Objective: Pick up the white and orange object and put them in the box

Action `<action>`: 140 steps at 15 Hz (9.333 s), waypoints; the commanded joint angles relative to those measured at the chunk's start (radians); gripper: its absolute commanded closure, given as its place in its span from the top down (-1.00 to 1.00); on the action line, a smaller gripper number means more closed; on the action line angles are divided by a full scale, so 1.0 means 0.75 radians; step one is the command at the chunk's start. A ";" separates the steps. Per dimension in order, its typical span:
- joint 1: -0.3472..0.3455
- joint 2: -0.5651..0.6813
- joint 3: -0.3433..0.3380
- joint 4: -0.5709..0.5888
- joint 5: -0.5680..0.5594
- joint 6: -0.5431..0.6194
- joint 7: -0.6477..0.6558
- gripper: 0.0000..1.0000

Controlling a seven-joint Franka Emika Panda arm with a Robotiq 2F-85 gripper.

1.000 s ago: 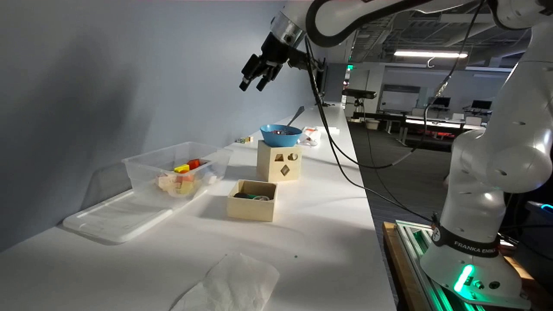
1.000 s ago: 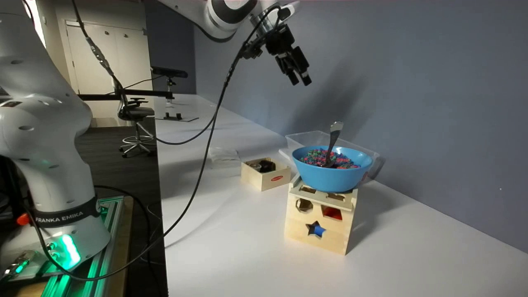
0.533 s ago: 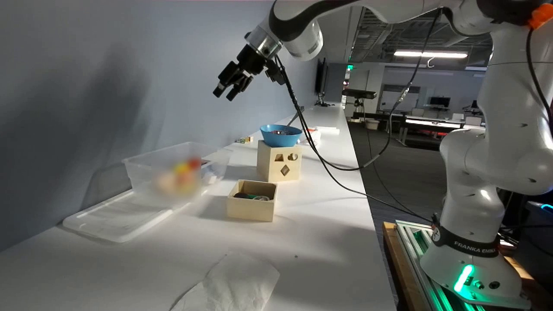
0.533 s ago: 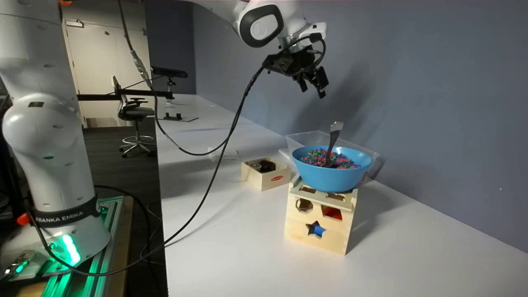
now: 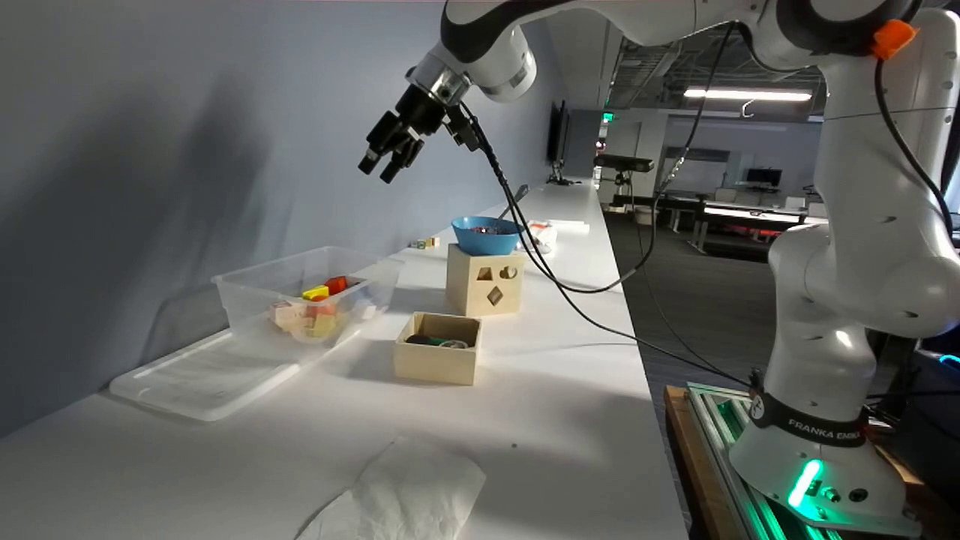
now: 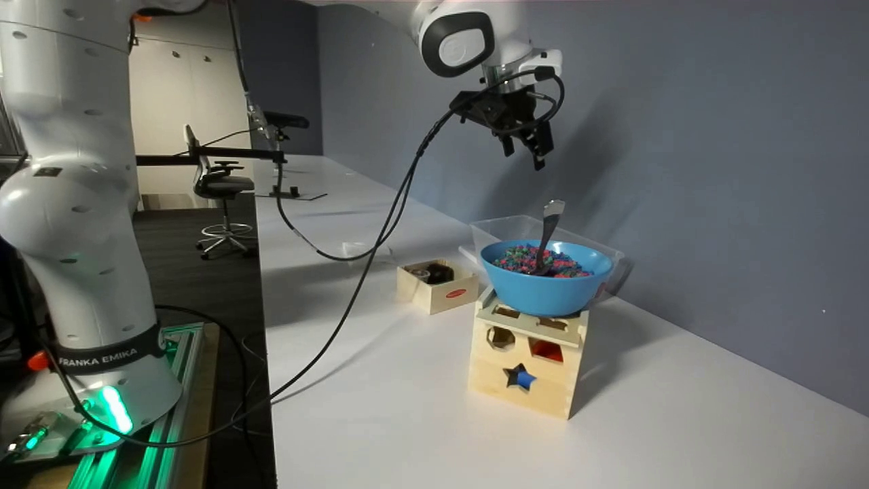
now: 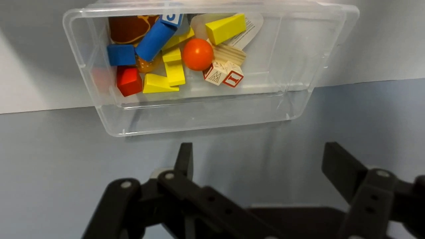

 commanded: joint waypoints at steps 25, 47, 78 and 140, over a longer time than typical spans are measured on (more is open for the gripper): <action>-0.290 0.670 0.270 0.637 -0.306 -0.401 0.239 1.00; -0.283 0.887 0.299 0.764 -0.367 -0.536 0.408 0.76; -0.168 -0.003 0.389 -0.167 -0.309 -0.511 0.395 -0.83; -0.235 -0.026 0.175 -0.141 -0.910 -0.272 1.083 1.00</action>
